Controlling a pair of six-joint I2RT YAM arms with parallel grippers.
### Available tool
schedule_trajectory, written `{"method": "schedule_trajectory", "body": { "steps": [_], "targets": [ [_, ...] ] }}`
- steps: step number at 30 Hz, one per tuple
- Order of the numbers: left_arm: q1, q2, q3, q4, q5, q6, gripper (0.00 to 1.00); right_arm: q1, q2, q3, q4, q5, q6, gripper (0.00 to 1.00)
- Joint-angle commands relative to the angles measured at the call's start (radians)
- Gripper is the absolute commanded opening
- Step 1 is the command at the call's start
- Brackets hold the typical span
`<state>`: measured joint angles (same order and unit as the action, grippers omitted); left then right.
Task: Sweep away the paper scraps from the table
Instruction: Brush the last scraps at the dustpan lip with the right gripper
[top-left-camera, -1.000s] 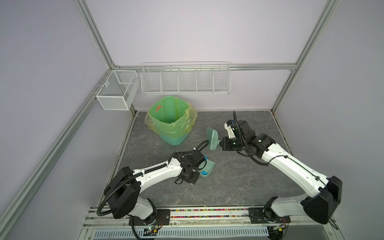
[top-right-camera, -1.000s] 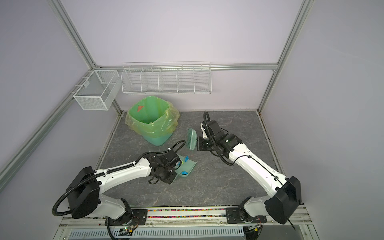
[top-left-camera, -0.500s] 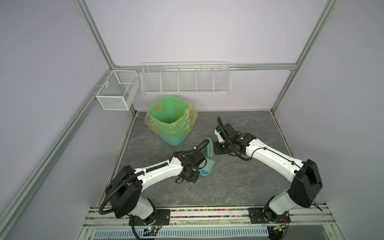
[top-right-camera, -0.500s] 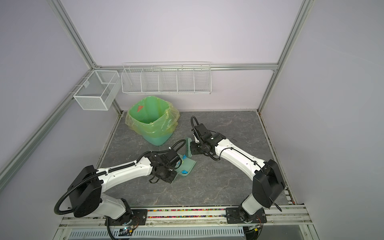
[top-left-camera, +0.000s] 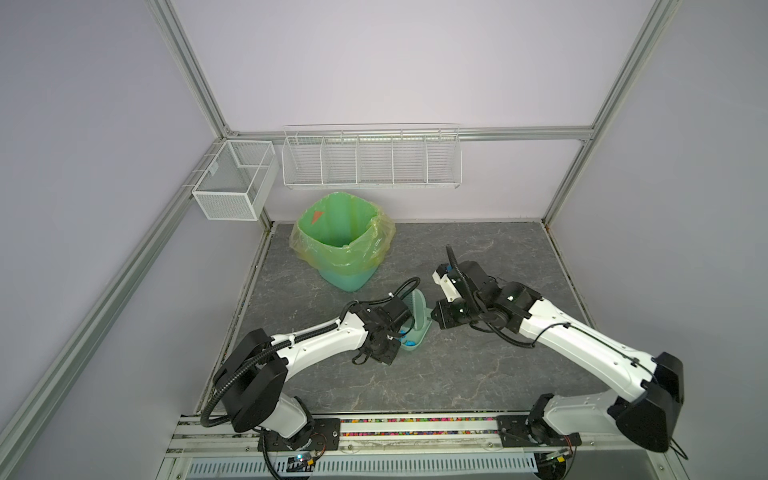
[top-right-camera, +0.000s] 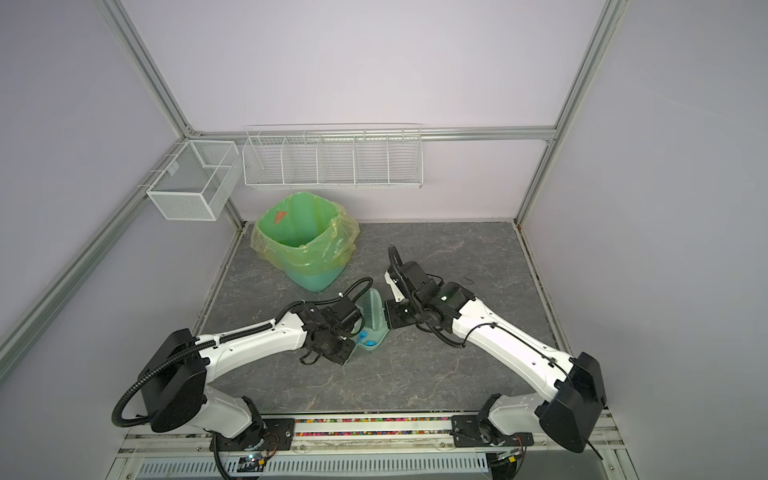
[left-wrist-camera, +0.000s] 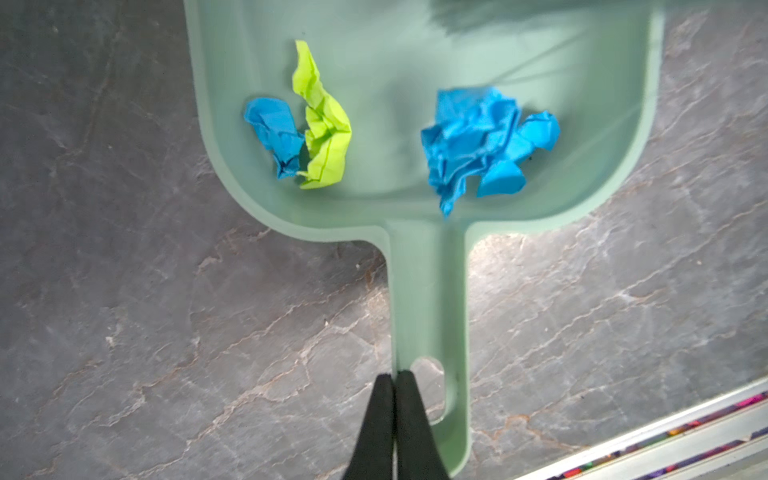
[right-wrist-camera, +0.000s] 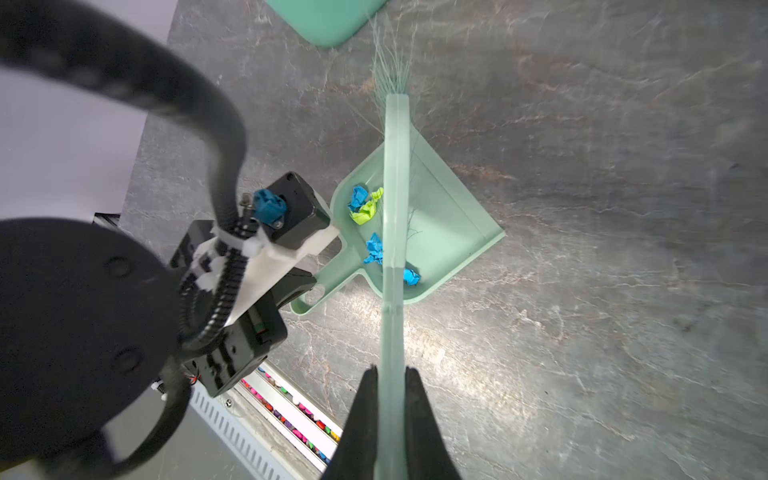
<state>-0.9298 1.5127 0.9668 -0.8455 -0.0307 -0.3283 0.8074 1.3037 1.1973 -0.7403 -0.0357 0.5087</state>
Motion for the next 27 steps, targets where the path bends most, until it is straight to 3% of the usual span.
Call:
{"method": "schedule_trajectory", "body": {
  "steps": [1, 14, 27],
  "targets": [
    [0.004, 0.018, 0.029, 0.005, -0.024, 0.007, 0.0, -0.012, -0.03, 0.013, -0.065, 0.081, 0.005, 0.07],
    [0.003, 0.076, 0.003, 0.077, -0.002, -0.033, 0.0, -0.054, -0.099, -0.048, -0.071, 0.102, 0.023, 0.07],
    [0.003, 0.03, 0.0, 0.048, -0.02, -0.067, 0.02, -0.071, -0.124, -0.077, -0.06, 0.103, 0.03, 0.07]
  ]
}}
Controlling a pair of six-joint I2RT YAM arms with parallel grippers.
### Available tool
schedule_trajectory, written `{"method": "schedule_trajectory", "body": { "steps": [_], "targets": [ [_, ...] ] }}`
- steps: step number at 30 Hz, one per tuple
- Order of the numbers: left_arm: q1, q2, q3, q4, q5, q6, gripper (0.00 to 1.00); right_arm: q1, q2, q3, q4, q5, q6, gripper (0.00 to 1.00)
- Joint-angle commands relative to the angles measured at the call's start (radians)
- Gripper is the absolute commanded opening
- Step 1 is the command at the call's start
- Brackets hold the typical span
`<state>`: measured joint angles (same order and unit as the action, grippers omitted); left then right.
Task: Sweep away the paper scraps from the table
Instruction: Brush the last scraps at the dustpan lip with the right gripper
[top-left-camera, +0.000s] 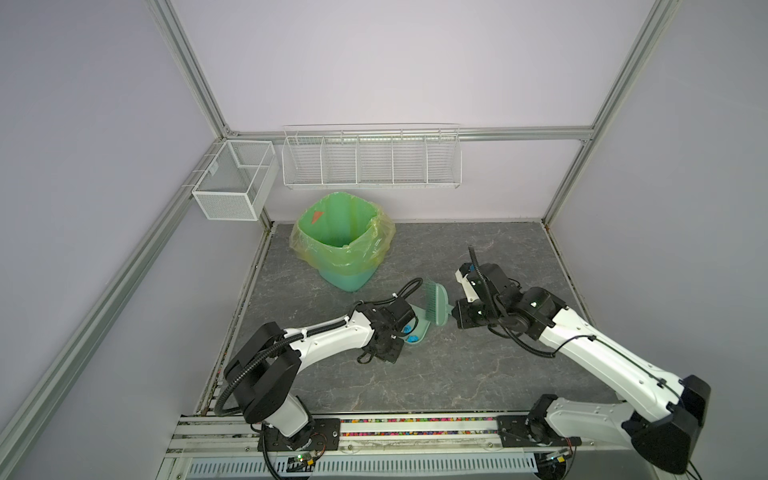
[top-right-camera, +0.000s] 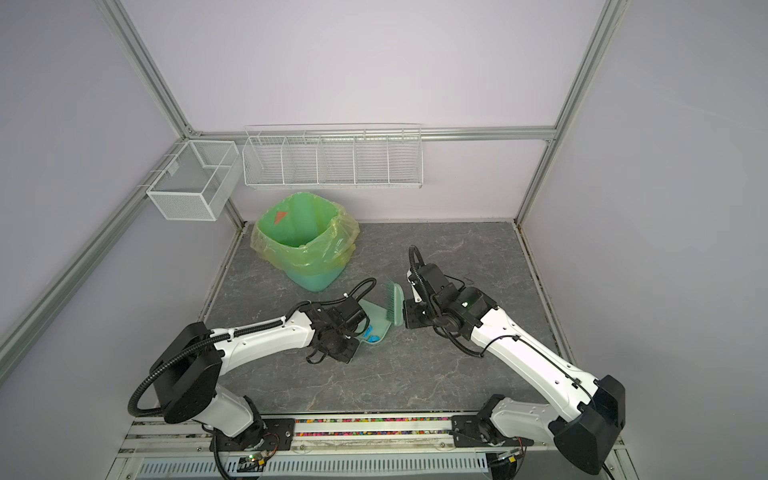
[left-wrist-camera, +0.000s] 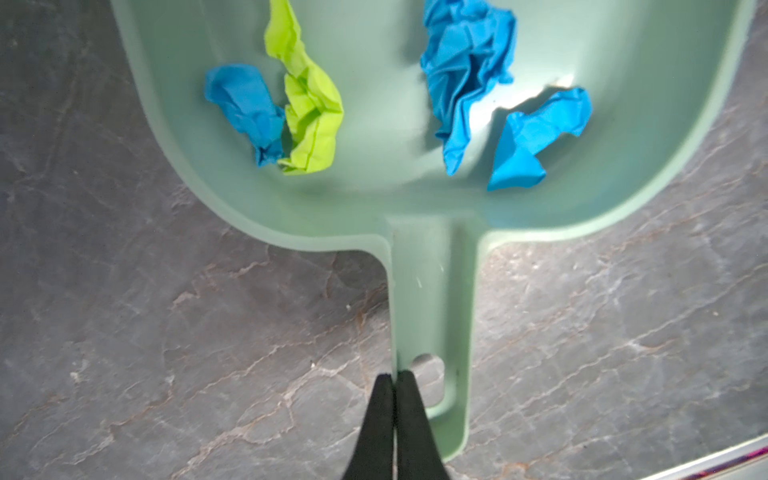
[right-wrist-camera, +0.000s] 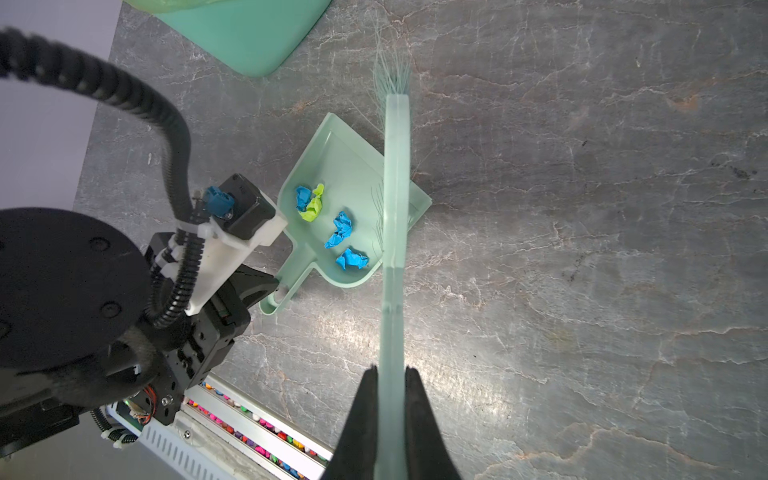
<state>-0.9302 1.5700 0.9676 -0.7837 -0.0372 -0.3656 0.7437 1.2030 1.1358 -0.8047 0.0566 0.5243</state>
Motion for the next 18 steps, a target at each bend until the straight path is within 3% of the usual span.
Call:
{"method": "schedule_trajectory", "body": {
  "steps": [1, 18],
  "targets": [
    [0.002, -0.034, -0.004, -0.017, -0.016, -0.034, 0.04, -0.007, -0.023, -0.016, 0.005, 0.01, 0.015, 0.07],
    [-0.024, -0.072, -0.041, -0.035, -0.03, -0.07, 0.18, -0.007, -0.02, -0.039, 0.031, -0.013, 0.037, 0.07]
  ]
}}
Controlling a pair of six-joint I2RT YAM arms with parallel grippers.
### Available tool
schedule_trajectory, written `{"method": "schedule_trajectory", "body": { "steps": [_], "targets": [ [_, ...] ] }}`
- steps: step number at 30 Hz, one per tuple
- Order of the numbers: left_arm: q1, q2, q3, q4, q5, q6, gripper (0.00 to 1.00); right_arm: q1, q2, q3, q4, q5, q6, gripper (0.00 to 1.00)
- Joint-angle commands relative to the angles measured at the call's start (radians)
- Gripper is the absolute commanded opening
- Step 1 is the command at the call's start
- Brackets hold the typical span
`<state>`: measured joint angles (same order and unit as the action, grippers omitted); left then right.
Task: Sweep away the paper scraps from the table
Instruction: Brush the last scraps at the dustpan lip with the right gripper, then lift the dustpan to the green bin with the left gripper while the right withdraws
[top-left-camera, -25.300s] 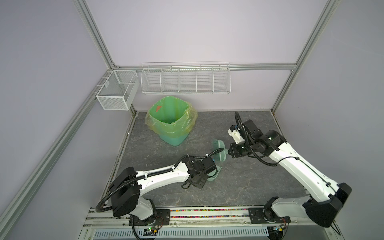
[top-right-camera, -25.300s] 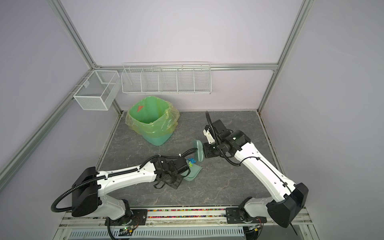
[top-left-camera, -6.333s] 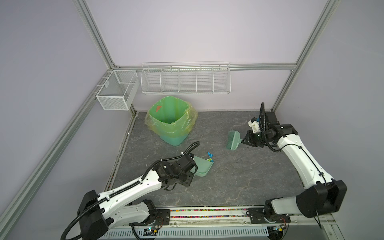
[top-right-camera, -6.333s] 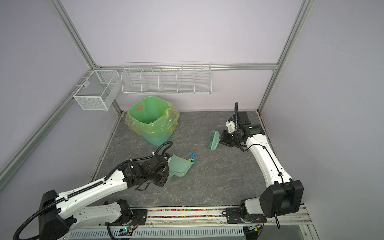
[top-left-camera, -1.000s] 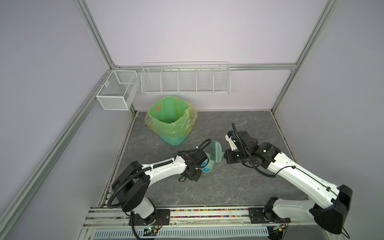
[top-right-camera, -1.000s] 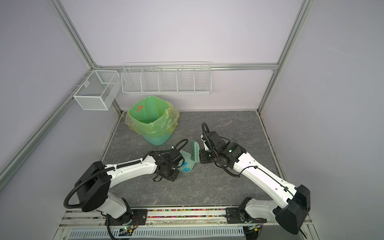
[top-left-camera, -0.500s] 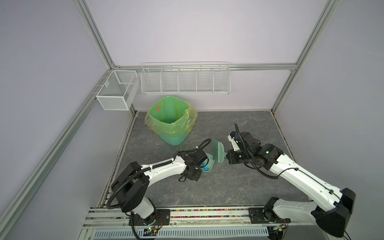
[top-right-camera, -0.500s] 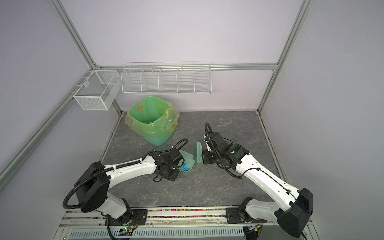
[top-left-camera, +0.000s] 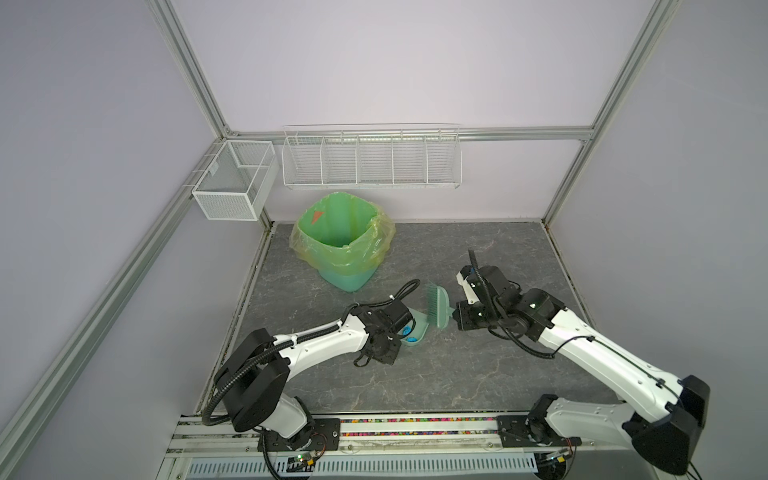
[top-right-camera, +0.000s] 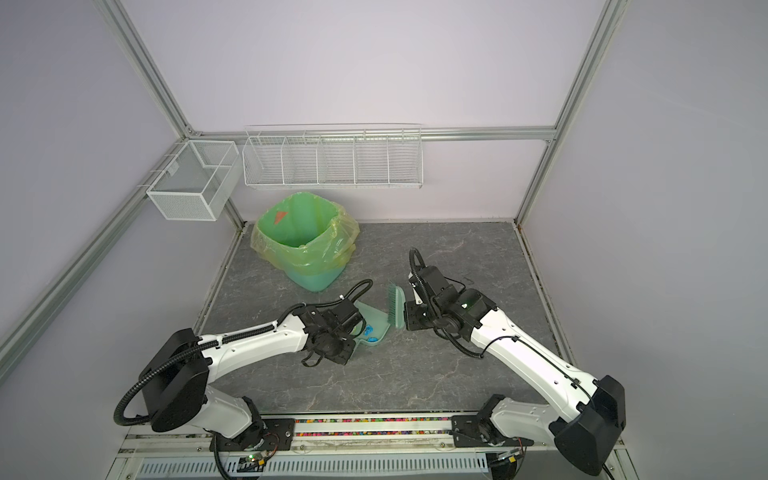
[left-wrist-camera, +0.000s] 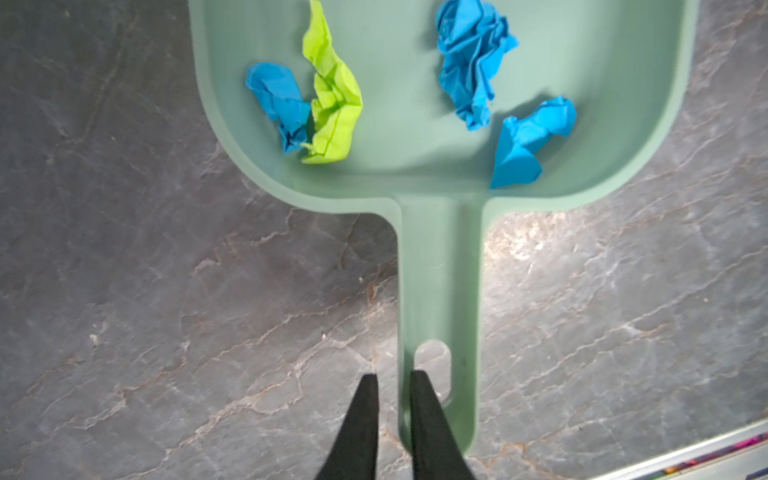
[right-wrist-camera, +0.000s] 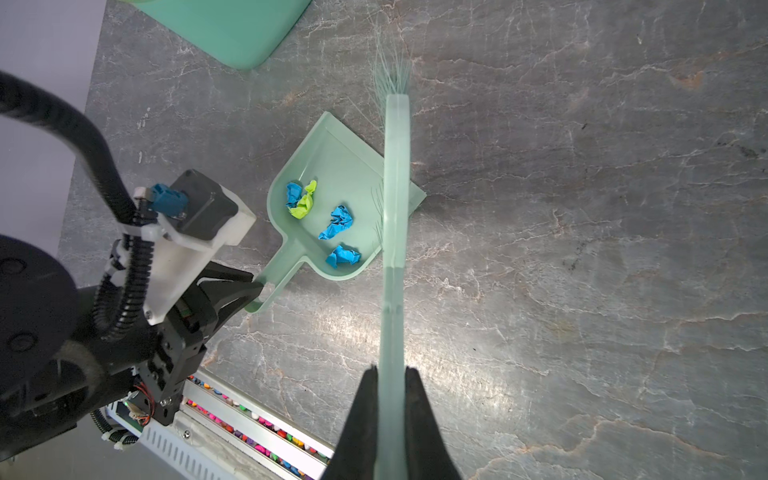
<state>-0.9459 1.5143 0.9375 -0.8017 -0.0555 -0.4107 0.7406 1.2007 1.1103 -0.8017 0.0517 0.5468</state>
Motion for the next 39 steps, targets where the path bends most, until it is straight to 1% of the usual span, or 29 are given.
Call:
{"method": "schedule_trajectory", "body": {
  "steps": [1, 8, 19, 20, 21, 27, 32, 36, 39],
  "targets": [
    [-0.012, -0.016, -0.012, -0.016, -0.012, -0.026, 0.18, -0.003, -0.02, -0.014, 0.029, -0.008, 0.016, 0.07],
    [-0.024, 0.002, -0.016, -0.007, -0.005, -0.032, 0.17, -0.005, -0.027, -0.015, 0.024, 0.0, 0.015, 0.07],
    [-0.024, 0.004, 0.005, -0.019, -0.021, -0.033, 0.06, -0.005, -0.041, -0.015, 0.013, 0.02, 0.008, 0.07],
    [-0.024, 0.004, 0.007, -0.023, -0.025, -0.033, 0.04, -0.005, -0.043, -0.015, 0.013, 0.02, 0.008, 0.07],
    [-0.024, 0.004, 0.009, -0.026, -0.026, -0.032, 0.0, -0.005, -0.046, -0.016, 0.013, 0.021, 0.008, 0.07],
    [-0.024, -0.004, 0.023, -0.034, -0.042, -0.027, 0.0, -0.006, -0.059, -0.02, 0.004, 0.032, 0.007, 0.07],
    [-0.024, -0.035, 0.081, -0.078, -0.112, -0.01, 0.0, -0.006, -0.075, -0.024, -0.002, 0.037, 0.009, 0.07],
    [-0.024, -0.096, 0.128, -0.096, -0.201, 0.002, 0.0, -0.01, -0.093, -0.024, -0.019, 0.066, 0.004, 0.07],
    [-0.024, -0.118, 0.192, -0.147, -0.278, 0.025, 0.0, -0.013, -0.109, -0.03, -0.03, 0.074, 0.003, 0.07]
  ]
}}
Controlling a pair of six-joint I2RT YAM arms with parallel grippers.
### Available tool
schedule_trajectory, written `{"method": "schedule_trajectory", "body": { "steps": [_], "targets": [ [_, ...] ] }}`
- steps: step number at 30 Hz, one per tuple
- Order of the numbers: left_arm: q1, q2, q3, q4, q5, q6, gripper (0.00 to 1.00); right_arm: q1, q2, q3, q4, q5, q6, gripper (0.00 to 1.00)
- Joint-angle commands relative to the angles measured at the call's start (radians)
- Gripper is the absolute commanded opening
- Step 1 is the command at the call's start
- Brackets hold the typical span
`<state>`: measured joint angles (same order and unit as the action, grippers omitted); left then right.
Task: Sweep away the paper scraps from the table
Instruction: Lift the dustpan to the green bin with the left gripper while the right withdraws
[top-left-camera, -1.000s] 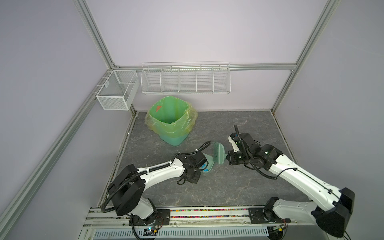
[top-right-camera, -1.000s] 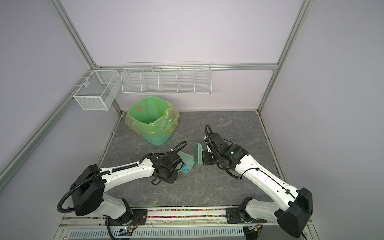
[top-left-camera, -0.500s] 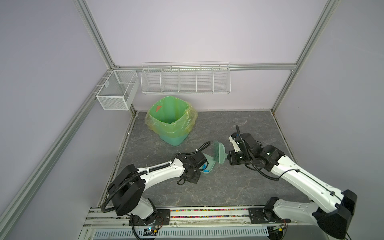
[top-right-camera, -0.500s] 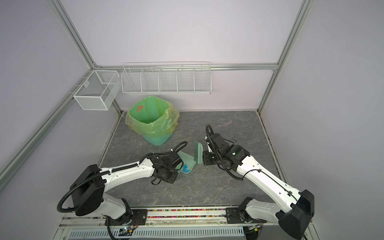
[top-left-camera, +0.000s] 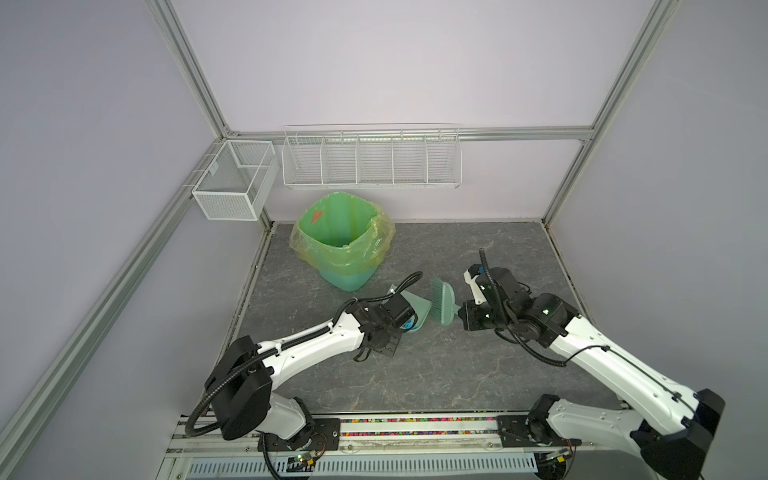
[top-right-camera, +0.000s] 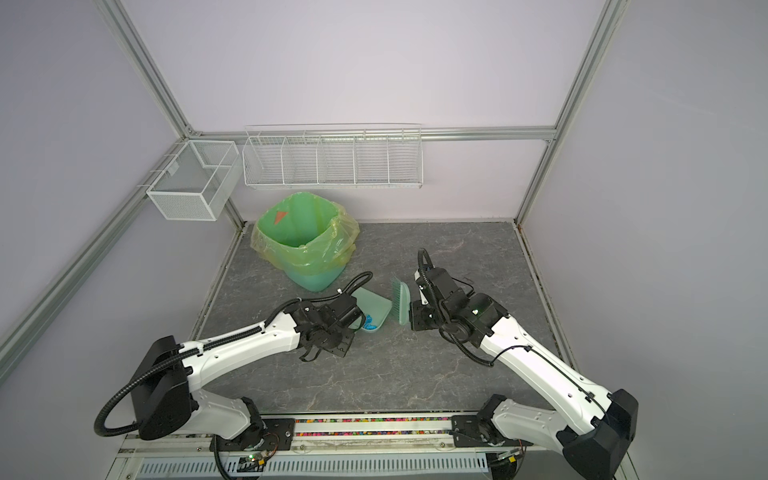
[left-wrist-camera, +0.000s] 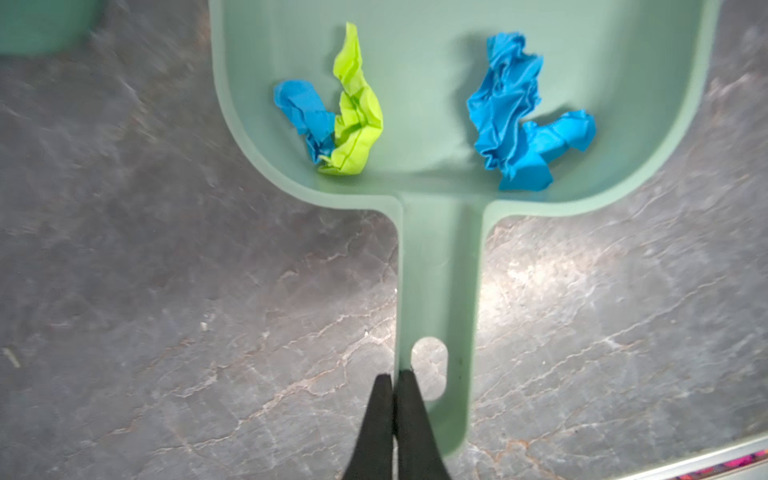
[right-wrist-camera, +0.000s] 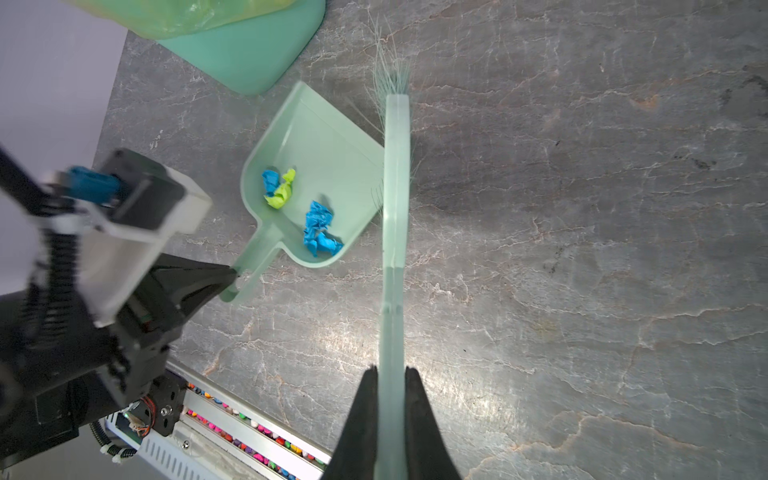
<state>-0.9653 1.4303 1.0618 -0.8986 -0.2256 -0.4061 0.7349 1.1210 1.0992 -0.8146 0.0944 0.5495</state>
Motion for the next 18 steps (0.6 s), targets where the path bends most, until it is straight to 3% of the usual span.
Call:
{"method": "schedule_trajectory", "body": {
  "steps": [1, 10, 15, 18],
  "targets": [
    [-0.004, -0.036, 0.096, -0.067, -0.127, 0.036, 0.0, -0.01, -0.037, -0.025, -0.016, 0.033, 0.0, 0.07],
    [0.004, -0.026, 0.33, -0.172, -0.361, 0.175, 0.0, -0.02, -0.086, -0.053, -0.025, 0.036, 0.004, 0.07],
    [0.073, -0.021, 0.467, -0.222, -0.406, 0.249, 0.0, -0.027, -0.12, -0.067, -0.032, 0.039, 0.004, 0.07],
    [0.09, -0.027, 0.51, -0.216, -0.508, 0.327, 0.0, -0.029, -0.14, -0.075, -0.035, 0.039, 0.007, 0.07]
  ]
}}
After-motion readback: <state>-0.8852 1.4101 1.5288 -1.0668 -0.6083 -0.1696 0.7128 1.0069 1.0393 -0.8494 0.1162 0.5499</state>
